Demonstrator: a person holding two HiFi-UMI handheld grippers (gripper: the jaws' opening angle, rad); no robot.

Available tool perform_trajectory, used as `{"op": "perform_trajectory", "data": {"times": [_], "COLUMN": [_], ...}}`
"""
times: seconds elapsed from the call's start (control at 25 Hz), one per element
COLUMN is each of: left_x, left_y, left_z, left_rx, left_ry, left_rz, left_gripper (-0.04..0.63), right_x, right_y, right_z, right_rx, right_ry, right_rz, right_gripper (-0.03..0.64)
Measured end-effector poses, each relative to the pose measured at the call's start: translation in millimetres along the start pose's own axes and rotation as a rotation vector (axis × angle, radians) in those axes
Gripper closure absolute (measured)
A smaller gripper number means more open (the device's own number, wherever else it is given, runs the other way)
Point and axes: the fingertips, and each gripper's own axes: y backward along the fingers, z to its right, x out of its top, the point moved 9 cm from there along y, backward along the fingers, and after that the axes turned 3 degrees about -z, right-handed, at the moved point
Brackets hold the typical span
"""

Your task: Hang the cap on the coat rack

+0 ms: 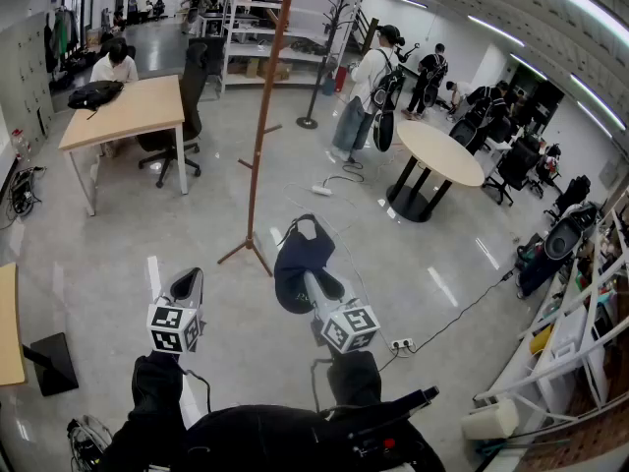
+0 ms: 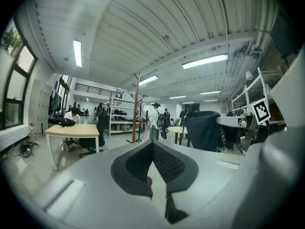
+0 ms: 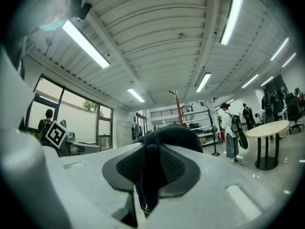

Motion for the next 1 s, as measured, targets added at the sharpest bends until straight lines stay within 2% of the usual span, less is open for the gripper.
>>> {"op": "perform_trajectory", "data": {"times": [0.48,0.72,1.0], "left_x": [-1,-5,-4], "left_y": [6,11,16], "left_z": [-7,-17,-29], "left_rx": [-0.007,-0.015,-0.038], "left_ry": [0.003,0.011,0.011], "left_rz": [-0.007,-0.011,-0.013], "left_gripper": [0.595,0.595,0.595], "right_x": [0,-5,-2], "right_y": [1,-2,-4], "right_z": [-8,-20,-36], "right_rx": [-0.015,-0.028,-0.046], "right_ry": [-0.040,-0.028,-0.021], "right_rz": [0.017,-0.016,-0.004], "right_gripper": [0.541,0.541,0.541]}}
